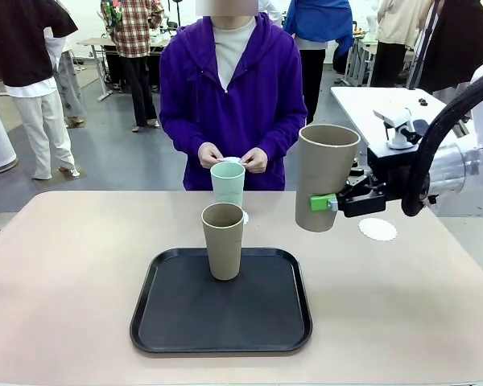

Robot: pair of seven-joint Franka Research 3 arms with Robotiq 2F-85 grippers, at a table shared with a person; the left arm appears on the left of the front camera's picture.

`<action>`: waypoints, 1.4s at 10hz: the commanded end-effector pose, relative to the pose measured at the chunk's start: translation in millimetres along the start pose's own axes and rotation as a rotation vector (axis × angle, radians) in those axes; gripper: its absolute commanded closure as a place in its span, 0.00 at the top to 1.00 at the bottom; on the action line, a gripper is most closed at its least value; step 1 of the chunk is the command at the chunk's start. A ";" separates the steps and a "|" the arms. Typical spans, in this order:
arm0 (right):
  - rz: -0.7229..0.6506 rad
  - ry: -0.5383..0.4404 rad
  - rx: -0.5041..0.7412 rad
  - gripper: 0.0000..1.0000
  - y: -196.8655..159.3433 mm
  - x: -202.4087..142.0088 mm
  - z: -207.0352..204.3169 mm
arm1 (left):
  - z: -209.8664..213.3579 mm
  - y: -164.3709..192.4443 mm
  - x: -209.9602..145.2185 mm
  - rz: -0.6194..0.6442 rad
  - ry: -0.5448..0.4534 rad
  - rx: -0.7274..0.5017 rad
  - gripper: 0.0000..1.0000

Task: Place coasters on the table and set cups on them.
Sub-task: Take one Reusable plastic cup from the Flat Tray and place it on a coaster set by the human.

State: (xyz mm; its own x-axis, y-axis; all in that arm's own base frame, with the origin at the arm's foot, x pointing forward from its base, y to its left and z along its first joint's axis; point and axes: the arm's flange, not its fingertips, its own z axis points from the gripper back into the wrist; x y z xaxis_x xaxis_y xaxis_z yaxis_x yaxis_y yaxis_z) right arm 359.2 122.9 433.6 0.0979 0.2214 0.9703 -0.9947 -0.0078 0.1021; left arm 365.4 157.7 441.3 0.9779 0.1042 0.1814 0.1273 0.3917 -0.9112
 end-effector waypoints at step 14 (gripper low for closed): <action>-0.136 -0.056 -0.506 0.82 -154.2 2.8 243.1 | 1.7 -1.1 0.4 -0.011 -0.002 -0.011 1.00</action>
State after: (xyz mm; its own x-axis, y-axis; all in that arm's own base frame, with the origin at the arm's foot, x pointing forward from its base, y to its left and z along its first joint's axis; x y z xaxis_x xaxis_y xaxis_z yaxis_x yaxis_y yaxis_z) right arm 507.5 -109.6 472.7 0.1973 0.1670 0.9660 -0.8688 0.4862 0.0934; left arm 365.6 157.6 441.6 0.9779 0.1038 0.1817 0.1276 0.3924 -0.9109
